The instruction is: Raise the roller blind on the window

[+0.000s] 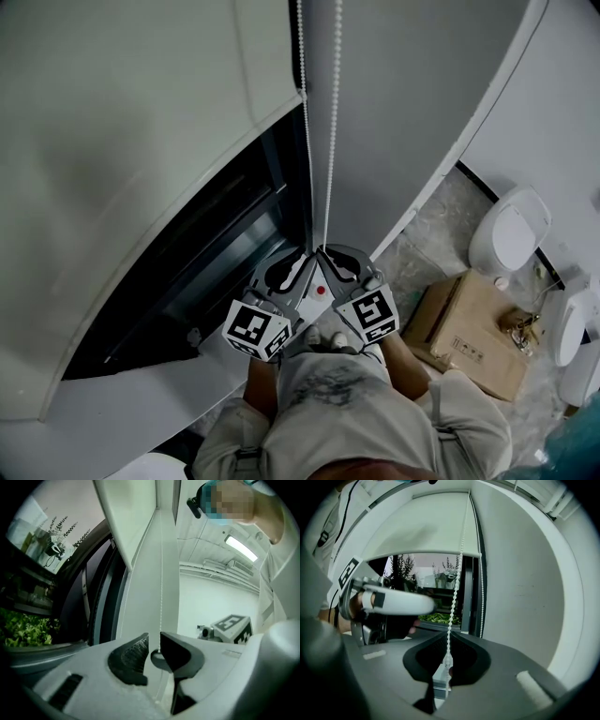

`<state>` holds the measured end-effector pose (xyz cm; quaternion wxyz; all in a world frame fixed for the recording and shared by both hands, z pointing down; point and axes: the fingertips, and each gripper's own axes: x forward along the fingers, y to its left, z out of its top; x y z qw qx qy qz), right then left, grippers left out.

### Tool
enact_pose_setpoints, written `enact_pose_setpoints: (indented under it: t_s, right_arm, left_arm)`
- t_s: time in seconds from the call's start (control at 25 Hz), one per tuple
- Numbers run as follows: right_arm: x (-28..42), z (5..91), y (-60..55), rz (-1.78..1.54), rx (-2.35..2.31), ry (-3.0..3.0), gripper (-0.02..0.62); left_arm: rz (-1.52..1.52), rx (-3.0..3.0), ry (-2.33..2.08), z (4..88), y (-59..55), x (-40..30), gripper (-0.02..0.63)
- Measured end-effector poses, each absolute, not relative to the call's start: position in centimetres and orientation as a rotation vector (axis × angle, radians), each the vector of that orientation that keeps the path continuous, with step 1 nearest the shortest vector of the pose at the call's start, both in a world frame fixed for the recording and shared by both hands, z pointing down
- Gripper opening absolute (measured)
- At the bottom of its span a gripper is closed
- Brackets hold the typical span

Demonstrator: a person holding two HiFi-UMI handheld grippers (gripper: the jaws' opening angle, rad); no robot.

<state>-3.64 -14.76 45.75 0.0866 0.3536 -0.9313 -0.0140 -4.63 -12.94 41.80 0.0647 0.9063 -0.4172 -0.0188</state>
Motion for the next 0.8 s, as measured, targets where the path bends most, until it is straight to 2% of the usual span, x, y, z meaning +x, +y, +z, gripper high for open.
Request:
enact_pose_setpoints:
  t_s: [0.56, 0.6, 0.68, 0.8]
  right_arm:
    - [-4.3, 45.5, -14.0, -0.052, 1.03, -2.783, 0.023]
    - [-4.4, 45.5, -13.9, -0.053, 1.029, -2.784, 0.023]
    - [-4.5, 45.4, -13.7, -0.054, 1.029, -2.787, 0.023]
    - [-4.7, 45.4, -13.5, -0.053, 1.029, -2.789, 0.023]
  left_arm:
    - [-0.219, 2.948, -1.265, 30.1, -15.3, -2.1, 0.083]
    - [-0.225, 2.953, -1.269, 29.8, -15.3, -2.1, 0.078]
    - [-0.234, 2.96, -1.284, 29.3, -15.3, -2.0, 0.025]
    - [-0.233, 2.962, -1.301, 29.1, -15.1, -1.9, 0.021]
